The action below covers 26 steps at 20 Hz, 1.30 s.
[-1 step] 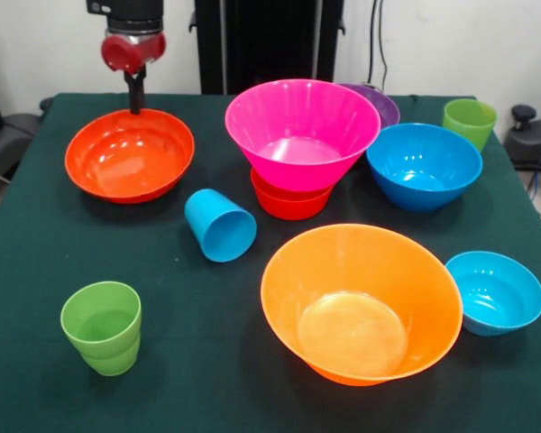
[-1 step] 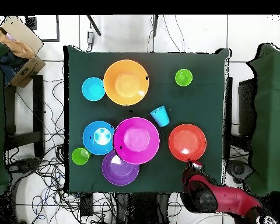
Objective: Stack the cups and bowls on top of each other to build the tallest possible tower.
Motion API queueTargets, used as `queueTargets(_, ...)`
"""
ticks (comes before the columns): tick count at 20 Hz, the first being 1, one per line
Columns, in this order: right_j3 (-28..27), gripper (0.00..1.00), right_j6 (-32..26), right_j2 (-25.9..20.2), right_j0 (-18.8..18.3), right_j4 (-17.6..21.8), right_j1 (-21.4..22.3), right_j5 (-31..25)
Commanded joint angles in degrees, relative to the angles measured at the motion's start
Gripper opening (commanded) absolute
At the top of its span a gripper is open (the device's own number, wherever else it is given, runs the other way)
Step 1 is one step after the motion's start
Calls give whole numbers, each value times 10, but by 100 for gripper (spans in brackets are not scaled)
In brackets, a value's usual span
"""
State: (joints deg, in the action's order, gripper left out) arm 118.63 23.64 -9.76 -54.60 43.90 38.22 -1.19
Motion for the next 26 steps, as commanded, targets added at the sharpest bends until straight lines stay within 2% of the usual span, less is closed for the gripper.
queueTargets(1,21,0,25,-113,17,-67,123,-157)
queueTargets(9,13,0,12,-130,60,-131,223,-267)
queueTargets(13,3,0,11,-128,82,-147,256,-306)
queueTargets(21,-19,0,31,-118,119,-140,275,-335)
queueTargets(23,-20,0,38,-117,121,-135,268,-328)
queueTargets(26,-18,0,59,-108,121,-111,235,-284)
